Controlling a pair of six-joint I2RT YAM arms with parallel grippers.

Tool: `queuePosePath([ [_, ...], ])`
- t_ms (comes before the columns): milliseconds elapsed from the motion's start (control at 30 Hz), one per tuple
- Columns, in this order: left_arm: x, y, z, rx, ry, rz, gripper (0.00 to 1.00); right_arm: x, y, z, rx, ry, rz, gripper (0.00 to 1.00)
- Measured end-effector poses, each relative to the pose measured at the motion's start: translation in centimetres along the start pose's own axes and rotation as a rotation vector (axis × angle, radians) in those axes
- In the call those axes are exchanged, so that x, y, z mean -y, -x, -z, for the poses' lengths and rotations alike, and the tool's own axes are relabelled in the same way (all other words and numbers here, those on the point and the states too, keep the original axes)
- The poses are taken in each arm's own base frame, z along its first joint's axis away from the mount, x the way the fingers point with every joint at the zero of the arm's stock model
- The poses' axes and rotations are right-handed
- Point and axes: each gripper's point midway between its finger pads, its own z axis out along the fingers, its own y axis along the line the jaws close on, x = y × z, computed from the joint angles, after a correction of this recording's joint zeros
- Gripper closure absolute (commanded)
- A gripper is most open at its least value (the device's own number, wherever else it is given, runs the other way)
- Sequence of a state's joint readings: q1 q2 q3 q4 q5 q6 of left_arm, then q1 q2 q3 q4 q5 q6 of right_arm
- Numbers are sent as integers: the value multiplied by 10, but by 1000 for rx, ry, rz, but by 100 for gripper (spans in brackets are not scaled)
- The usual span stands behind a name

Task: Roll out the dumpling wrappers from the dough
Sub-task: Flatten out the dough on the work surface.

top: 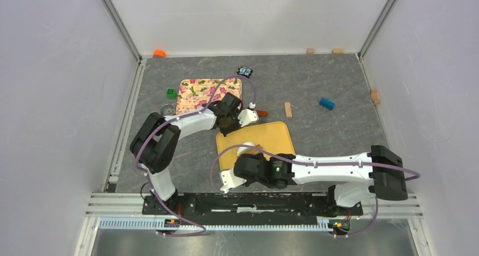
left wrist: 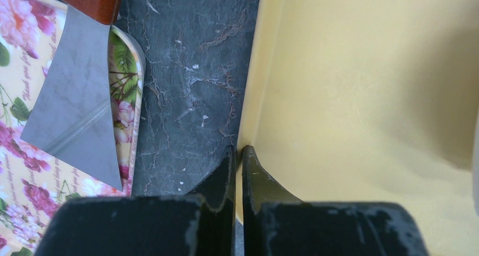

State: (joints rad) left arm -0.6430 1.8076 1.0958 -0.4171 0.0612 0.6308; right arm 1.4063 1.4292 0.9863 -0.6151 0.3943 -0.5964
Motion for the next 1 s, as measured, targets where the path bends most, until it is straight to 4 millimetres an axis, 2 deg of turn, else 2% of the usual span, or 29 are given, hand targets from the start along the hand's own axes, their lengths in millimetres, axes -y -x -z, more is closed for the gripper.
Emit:
queuePosePath([
  [100,0,0,0,0,0,0,98,3,-1,-4,-5,1,8,100],
  [267,0,0,0,0,0,0,98,20,7,-24,-39,-25,29,100],
  [367,0,0,0,0,0,0,98,17,6,-21,-35,-26,23,100],
  [600,0,0,0,0,0,0,98,-2,1,1,-12,0,0,100],
  [700,0,0,0,0,0,0,98,0,1,-3,-15,4,10,100],
  [867,0,0,0,-1,0,0,98,15,7,-20,-42,-17,35,100],
  [1000,0,0,0,-1,0,0,98,10,6,-16,-34,-16,26,100],
])
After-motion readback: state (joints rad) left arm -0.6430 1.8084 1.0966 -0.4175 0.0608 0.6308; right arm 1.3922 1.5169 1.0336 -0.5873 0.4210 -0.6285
